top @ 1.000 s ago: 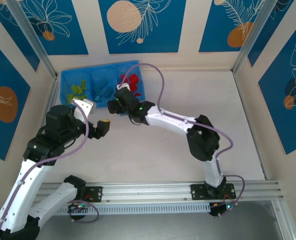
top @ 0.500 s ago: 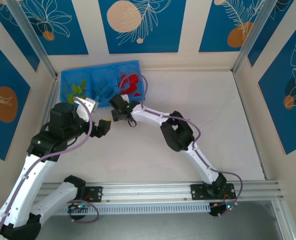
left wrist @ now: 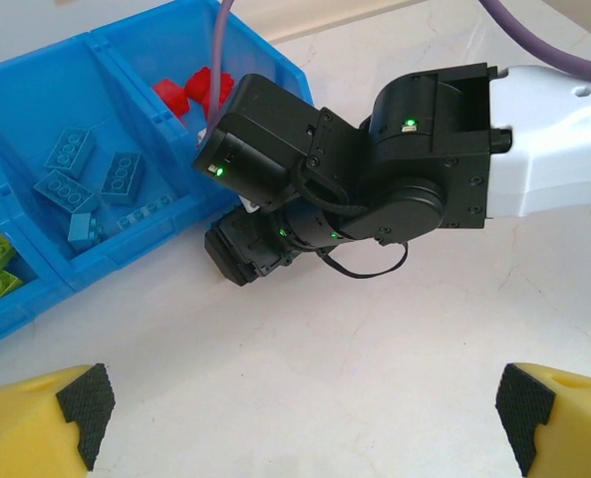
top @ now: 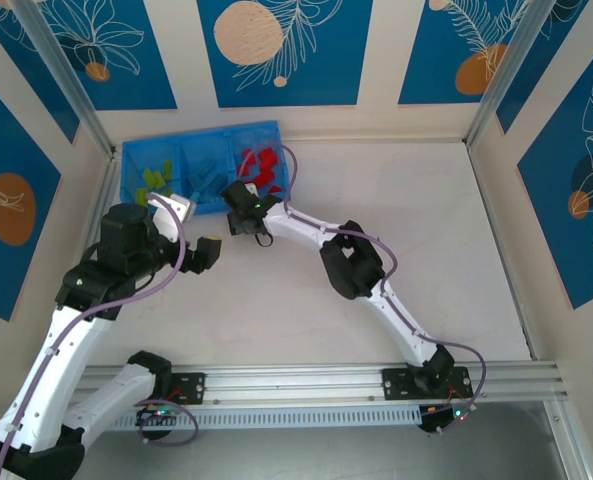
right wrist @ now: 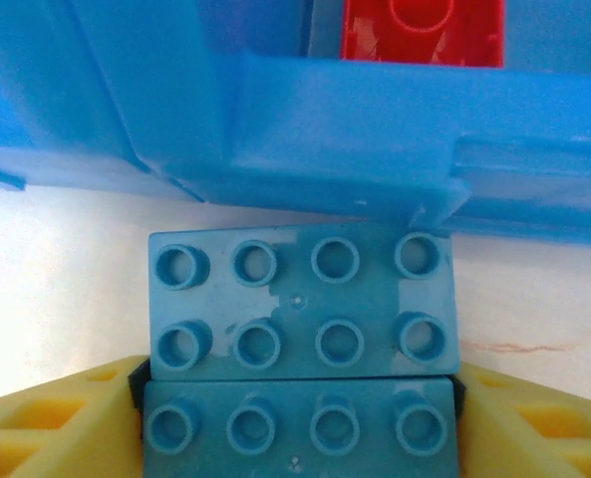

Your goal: Sort the legos into containers by color

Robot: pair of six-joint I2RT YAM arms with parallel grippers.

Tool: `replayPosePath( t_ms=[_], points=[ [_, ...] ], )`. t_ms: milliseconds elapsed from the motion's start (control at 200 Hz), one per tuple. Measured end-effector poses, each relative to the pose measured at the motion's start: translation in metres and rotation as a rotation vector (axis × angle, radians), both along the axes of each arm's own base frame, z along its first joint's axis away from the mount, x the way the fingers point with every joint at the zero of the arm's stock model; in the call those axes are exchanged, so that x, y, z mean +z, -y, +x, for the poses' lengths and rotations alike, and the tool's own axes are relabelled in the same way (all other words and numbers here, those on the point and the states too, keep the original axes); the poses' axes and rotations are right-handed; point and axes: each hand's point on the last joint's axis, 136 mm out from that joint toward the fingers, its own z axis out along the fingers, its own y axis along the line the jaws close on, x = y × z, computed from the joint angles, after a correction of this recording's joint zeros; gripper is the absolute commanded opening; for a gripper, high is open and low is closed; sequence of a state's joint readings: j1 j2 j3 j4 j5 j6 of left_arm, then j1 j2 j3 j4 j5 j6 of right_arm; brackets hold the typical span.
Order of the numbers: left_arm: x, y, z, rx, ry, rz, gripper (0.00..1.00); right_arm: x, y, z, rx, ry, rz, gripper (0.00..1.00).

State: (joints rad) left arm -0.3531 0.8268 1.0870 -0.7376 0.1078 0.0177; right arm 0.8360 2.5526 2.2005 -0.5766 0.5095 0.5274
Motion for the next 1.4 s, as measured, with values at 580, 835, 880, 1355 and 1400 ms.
replayPosePath(
  t_ms=[580, 835, 880, 1355, 1400],
  points=[
    [0.000, -0.002, 0.001, 0.003, -0.003, -0.010, 1.00, 0.151, -0.026, -0.041, 0.125, 0.254, 0.228, 0.59],
    [-0.002, -0.004, 0.004, 0.016, -0.001, -0.013, 1.00, 0.188, -0.084, 0.015, 0.179, 0.517, 0.289, 0.60],
    [-0.002, -0.006, 0.005, 0.023, -0.001, -0.015, 1.00, 0.185, -0.094, 0.028, 0.188, 0.554, 0.284, 0.60],
    [-0.001, -0.011, 0.011, 0.052, 0.009, -0.025, 1.00, 0.168, -0.102, 0.059, 0.348, 0.560, 0.253, 0.83],
    [-0.001, -0.011, 0.011, 0.054, 0.008, -0.024, 1.00, 0.176, -0.101, 0.052, 0.364, 0.541, 0.252, 0.83]
  ],
)
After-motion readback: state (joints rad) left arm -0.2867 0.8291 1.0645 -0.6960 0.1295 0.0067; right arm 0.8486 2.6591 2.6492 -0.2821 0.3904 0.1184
